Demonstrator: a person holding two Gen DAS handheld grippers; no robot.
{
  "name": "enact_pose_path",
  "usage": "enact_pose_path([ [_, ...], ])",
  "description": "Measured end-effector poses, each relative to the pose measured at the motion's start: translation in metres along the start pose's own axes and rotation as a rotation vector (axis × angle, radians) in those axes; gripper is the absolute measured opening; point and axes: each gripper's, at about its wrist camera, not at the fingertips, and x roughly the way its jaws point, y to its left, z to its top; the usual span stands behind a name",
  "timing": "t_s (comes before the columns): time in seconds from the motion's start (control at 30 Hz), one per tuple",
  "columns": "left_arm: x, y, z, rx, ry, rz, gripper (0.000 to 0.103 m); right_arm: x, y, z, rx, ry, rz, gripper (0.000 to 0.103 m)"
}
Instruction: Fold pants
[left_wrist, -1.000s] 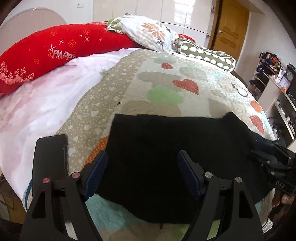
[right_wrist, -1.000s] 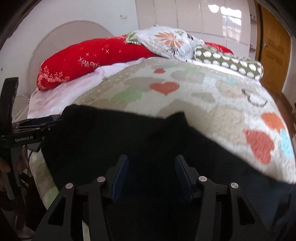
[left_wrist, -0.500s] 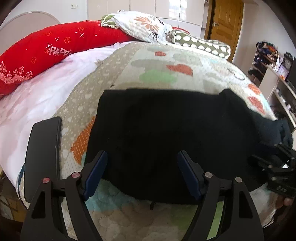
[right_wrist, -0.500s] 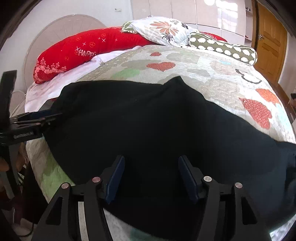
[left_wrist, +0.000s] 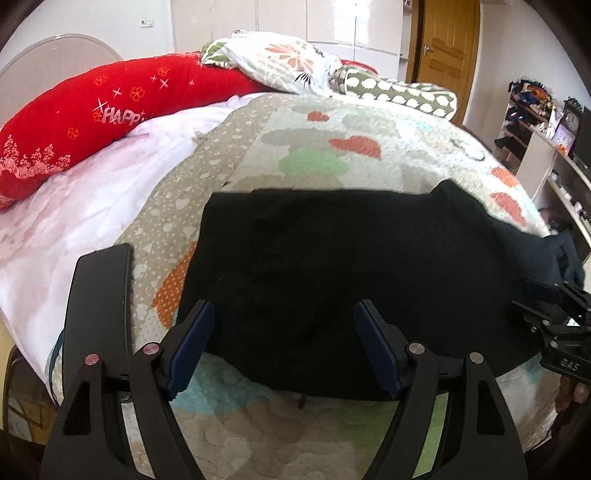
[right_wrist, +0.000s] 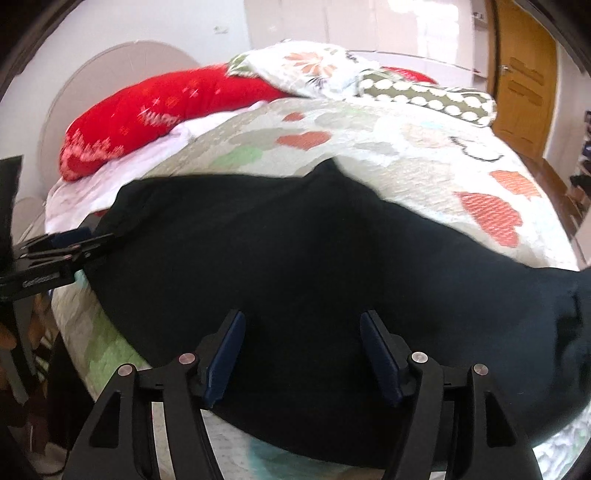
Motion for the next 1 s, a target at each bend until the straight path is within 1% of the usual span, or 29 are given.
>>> enact_pose_path([
  [0.1, -0.006, -0.008, 0.003, 0.009, -0.023, -0.031, 0.078, -0.001, -0.017, -0.001, 0.044, 0.005, -0.029, 0.07],
  [0.17, -0.007, -0.015, 0.004, 0.016, -0.023, -0.058, 0.078, -0.001, -0.028, -0.005, 0.064, 0.013, -0.053, 0.07],
  [0.23, -0.003, -0.022, 0.004, 0.027, -0.013, -0.078, 0.078, -0.001, -0.041, -0.01, 0.078, 0.031, -0.085, 0.07],
  [0.3, 0.003, -0.031, 0.003, 0.043, 0.003, -0.09, 0.078, -0.006, -0.051, -0.016, 0.087, 0.03, -0.091, 0.07],
  [0.43, 0.02, -0.05, -0.004, 0.073, 0.068, -0.145, 0.078, -0.02, -0.07, -0.031, 0.091, 0.026, -0.108, 0.07],
  [0.53, 0.021, -0.061, -0.004, 0.1, 0.065, -0.133, 0.078, -0.035, -0.086, -0.041, 0.109, 0.021, -0.127, 0.07],
  [0.6, 0.019, -0.066, 0.0, 0.099, 0.064, -0.162, 0.078, -0.044, -0.096, -0.041, 0.139, 0.016, -0.133, 0.07],
  [0.7, 0.014, -0.079, 0.01, 0.121, 0.04, -0.187, 0.078, -0.059, -0.117, -0.036, 0.187, -0.024, -0.151, 0.071],
  [0.8, 0.013, -0.099, 0.025, 0.155, 0.023, -0.22, 0.078, -0.062, -0.133, -0.022, 0.218, -0.046, -0.171, 0.071],
  [0.83, 0.014, -0.109, 0.03, 0.167, 0.024, -0.239, 0.078, -0.061, -0.137, -0.018, 0.225, -0.051, -0.164, 0.071],
  [0.93, 0.021, -0.131, 0.04, 0.2, 0.038, -0.264, 0.078, -0.052, -0.151, -0.004, 0.256, -0.055, -0.14, 0.071],
  [1.0, 0.03, -0.147, 0.046, 0.218, 0.058, -0.285, 0.078, -0.044, -0.159, 0.001, 0.278, -0.055, -0.155, 0.071],
])
